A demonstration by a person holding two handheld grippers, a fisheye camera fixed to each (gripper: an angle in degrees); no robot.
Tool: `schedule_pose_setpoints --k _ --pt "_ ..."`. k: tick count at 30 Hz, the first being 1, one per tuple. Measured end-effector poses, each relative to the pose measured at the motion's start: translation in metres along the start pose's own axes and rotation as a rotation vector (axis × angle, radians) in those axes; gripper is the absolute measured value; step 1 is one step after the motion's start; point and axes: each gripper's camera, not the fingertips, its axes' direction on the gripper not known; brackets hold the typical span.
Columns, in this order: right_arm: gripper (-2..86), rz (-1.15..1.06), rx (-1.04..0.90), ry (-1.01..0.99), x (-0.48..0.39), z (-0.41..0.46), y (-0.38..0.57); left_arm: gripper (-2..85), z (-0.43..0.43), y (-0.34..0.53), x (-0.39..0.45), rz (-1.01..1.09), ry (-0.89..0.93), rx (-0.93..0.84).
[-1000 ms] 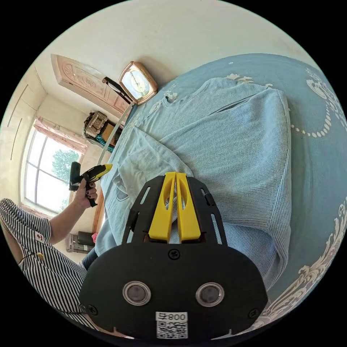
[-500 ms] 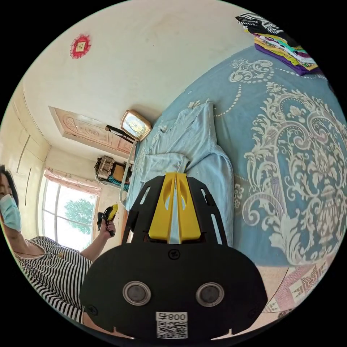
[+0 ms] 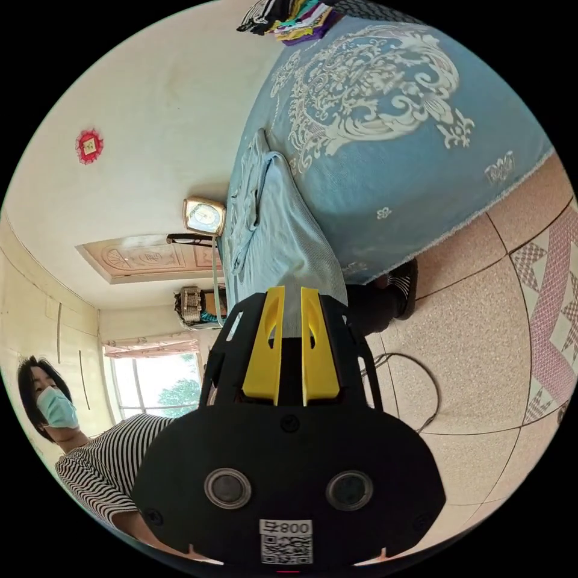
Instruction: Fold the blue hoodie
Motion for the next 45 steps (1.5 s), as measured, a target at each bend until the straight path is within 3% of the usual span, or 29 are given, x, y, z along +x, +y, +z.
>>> schedule_pose_setpoints --k 12,25,36,45 --pt "8.7 0.194 -0.022 -0.291 0.106 0.000 0.052 11.6 0.040 0.048 -0.128 -0.246 0.124 -0.150" --pt "9.2 0.259 0.017 -0.390 0.150 -0.004 0.036 13.5 0.080 0.070 -0.206 -0.325 0.230 -0.184" --pt "5.6 0.301 0.034 -0.498 0.172 -0.003 0.026 13.7 0.102 0.073 -0.250 -0.359 0.257 -0.182" --pt "2.9 0.253 0.100 -0.539 0.164 -0.015 0.032 13.8 0.117 0.077 -0.284 -0.385 0.388 -0.079"
